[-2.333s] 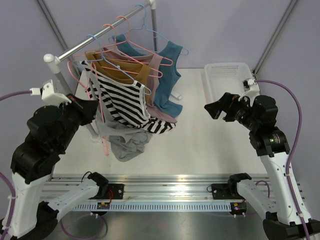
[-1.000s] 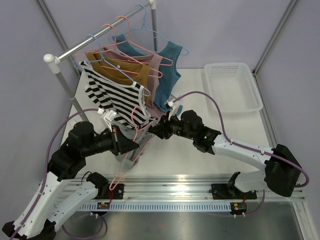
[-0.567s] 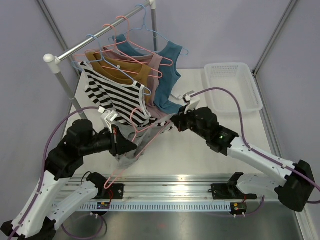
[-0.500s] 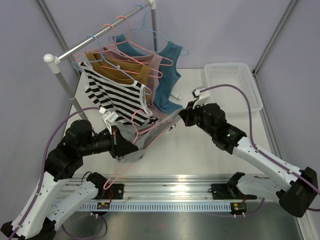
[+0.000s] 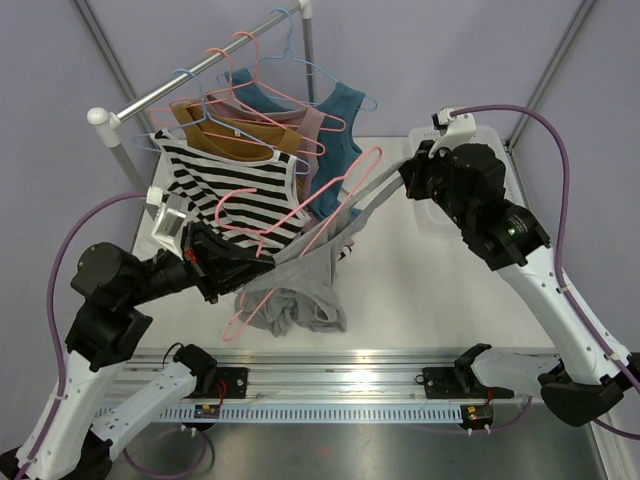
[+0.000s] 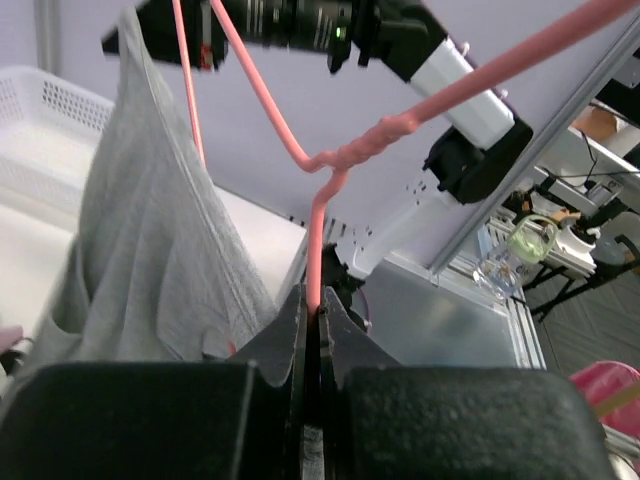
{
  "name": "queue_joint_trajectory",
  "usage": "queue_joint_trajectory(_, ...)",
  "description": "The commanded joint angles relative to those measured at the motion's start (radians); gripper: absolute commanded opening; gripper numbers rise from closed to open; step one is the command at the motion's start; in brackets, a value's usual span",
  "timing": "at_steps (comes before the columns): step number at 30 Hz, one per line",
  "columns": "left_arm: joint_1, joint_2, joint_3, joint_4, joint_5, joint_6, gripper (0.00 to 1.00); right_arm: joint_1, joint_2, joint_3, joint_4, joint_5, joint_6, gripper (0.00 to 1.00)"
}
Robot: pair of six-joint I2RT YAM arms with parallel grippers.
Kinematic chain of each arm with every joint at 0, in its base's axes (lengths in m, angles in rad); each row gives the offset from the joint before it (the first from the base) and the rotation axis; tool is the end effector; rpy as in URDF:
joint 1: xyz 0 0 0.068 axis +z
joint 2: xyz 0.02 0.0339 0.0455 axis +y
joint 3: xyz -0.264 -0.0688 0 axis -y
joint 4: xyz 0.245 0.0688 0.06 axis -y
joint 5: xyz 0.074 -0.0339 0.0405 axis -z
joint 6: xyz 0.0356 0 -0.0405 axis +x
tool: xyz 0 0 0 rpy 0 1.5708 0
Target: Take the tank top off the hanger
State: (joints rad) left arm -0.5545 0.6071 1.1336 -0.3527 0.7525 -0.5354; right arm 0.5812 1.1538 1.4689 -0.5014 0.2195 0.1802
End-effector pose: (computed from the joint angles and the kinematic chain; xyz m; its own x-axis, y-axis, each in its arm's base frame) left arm 0.0580 -0.0646 0.4564 -0.3616 -0.2141 -0.9074 0.8978 0.1825 -0.4008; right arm 0.2001 0.1221 0.4677 -0.2163 0.0672 -0.9740 -0.3235 0.9363 0.1364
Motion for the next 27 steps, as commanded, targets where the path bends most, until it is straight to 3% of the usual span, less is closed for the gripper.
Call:
queue_joint_trajectory(1,-0.004,0.017,-0.017,0.294,-0.073,-0.060,0.00,-0.032,-0.040,0.025,-0.105,0.010,-0.011,0.00)
queue_joint_trajectory(3,-0.004,0.034,-0.067,0.397,-0.142,-0.060,0.00,-0.032,-0.081,-0.002,-0.079,-0.051,-0.010,0.00)
queue_joint_trajectory(7,-0.010,0.132,-0.112,0.696,-0.196,-0.043,0.00,-0.032,-0.143,0.007,-0.068,-0.350,-0.025,0.00)
queue_joint_trajectory(9,-0.041,0.221,-0.074,0.770,-0.205,0.001,0.00,-0.032,-0.161,0.004,-0.048,-0.547,-0.047,0.00)
queue_joint_trajectory(11,-0.083,0.300,-0.035,0.778,-0.241,0.044,0.00,-0.032,-0.166,-0.001,-0.043,-0.630,-0.070,0.00)
queue_joint_trajectory(17,-0.174,0.382,0.051,0.796,-0.401,0.173,0.00,-0.032,-0.149,0.015,-0.163,-0.464,-0.107,0.00)
queue_joint_trajectory(24,-0.321,0.240,0.035,0.514,-0.860,0.302,0.00,-0.032,-0.151,0.001,-0.238,-0.098,-0.062,0.00)
queue_joint_trajectory(27,-0.349,0.172,-0.001,0.404,-0.970,0.286,0.00,-0.032,-0.129,-0.012,-0.256,-0.093,-0.071,0.00)
